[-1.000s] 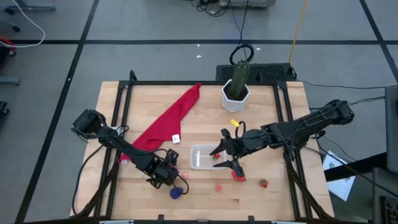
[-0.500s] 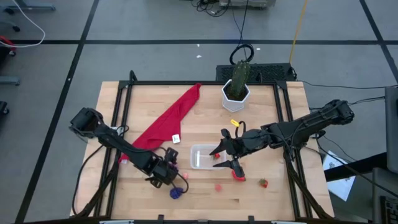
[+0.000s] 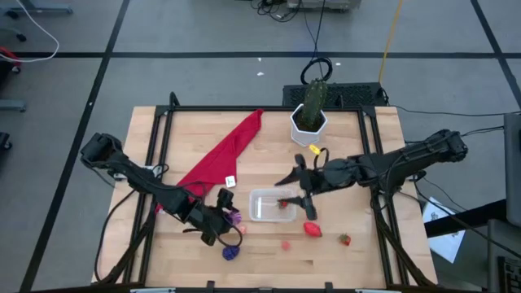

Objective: Pick and placing Produce into tupperware
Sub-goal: Put the purple onion into the transparent bin

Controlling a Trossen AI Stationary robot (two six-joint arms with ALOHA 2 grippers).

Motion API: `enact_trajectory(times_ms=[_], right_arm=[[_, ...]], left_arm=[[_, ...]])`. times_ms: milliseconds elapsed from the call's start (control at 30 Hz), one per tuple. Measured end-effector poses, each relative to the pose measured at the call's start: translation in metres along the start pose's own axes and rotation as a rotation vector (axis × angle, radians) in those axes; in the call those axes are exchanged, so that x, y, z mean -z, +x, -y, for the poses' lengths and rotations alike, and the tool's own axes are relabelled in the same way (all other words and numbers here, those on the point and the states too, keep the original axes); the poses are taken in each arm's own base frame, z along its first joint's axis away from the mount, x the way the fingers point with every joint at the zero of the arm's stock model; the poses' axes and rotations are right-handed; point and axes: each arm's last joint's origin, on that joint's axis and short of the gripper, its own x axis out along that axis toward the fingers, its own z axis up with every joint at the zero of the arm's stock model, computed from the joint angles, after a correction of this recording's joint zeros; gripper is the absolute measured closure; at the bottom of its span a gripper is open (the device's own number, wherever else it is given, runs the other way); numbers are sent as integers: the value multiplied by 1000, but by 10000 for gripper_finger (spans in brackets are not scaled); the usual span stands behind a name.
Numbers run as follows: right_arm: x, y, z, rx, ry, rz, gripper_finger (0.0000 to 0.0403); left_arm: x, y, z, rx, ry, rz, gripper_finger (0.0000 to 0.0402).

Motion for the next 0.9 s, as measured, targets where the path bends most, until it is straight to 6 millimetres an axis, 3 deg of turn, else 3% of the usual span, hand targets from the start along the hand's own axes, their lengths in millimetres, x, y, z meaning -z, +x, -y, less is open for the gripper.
enact_trajectory(times_ms=[200,433,667,900], right_arm=[[-13,-24,10,26,6,66,194],[-17,-49,12,27,21,55,194],[-15,-64,14,46,36,27,194],[-14,-75,17,140,31,12,194]], left_arm=[[-12,1,-11,-96,43,89,135],[-26,0,-43,-170,-31,149,135],[-36,-3,-63,-188,-32,197,135],[-60,3,-74,-209,33,150,135]])
